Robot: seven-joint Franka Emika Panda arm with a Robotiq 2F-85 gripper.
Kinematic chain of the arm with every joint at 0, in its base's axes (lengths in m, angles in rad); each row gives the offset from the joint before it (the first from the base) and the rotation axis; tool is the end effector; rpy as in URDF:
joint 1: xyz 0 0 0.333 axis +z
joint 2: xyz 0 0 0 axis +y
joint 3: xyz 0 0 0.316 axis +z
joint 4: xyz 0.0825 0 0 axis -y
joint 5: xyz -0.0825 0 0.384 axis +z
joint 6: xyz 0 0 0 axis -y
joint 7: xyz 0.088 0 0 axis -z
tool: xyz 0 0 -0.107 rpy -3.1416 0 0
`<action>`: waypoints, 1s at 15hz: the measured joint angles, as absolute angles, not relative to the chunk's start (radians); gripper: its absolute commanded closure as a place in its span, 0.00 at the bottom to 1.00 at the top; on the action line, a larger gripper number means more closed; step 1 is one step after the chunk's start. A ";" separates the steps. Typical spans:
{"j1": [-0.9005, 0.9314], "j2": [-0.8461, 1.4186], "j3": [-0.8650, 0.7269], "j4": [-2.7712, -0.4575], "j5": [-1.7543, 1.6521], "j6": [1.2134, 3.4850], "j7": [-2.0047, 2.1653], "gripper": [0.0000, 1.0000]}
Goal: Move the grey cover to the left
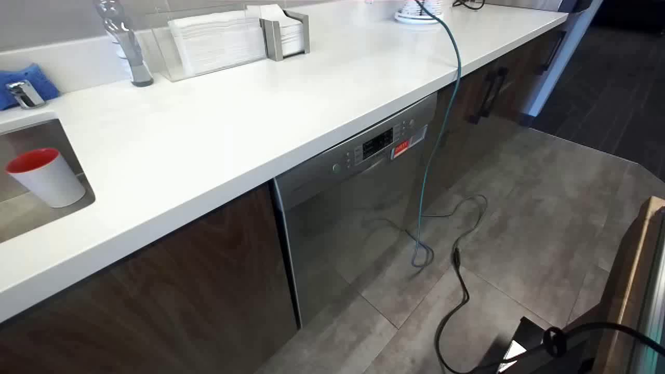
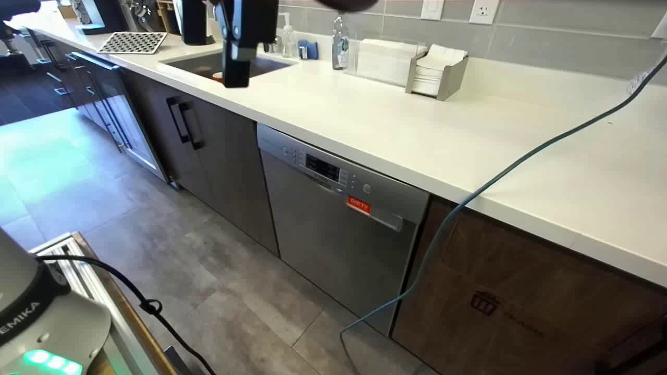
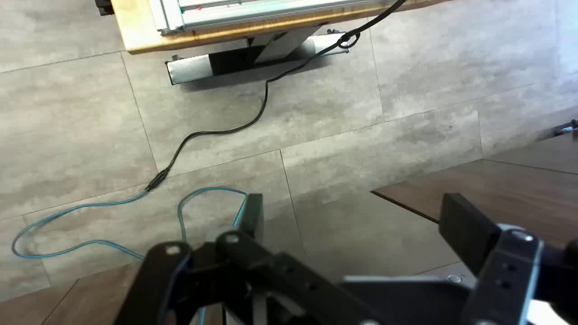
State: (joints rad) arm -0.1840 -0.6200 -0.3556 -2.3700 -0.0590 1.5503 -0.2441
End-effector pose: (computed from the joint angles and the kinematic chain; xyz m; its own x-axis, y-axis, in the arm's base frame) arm 0.2880 -0.1983 0.5132 0.9664 -0.1818 -0.1816 -0.2166 -0.9566 -0.1951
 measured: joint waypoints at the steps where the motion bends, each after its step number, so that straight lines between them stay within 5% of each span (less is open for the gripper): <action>1: -0.184 -0.620 -0.356 -2.370 -0.059 1.550 -0.244 0.00; 15: -0.162 -0.564 -0.353 -2.431 -0.018 1.592 -0.273 0.00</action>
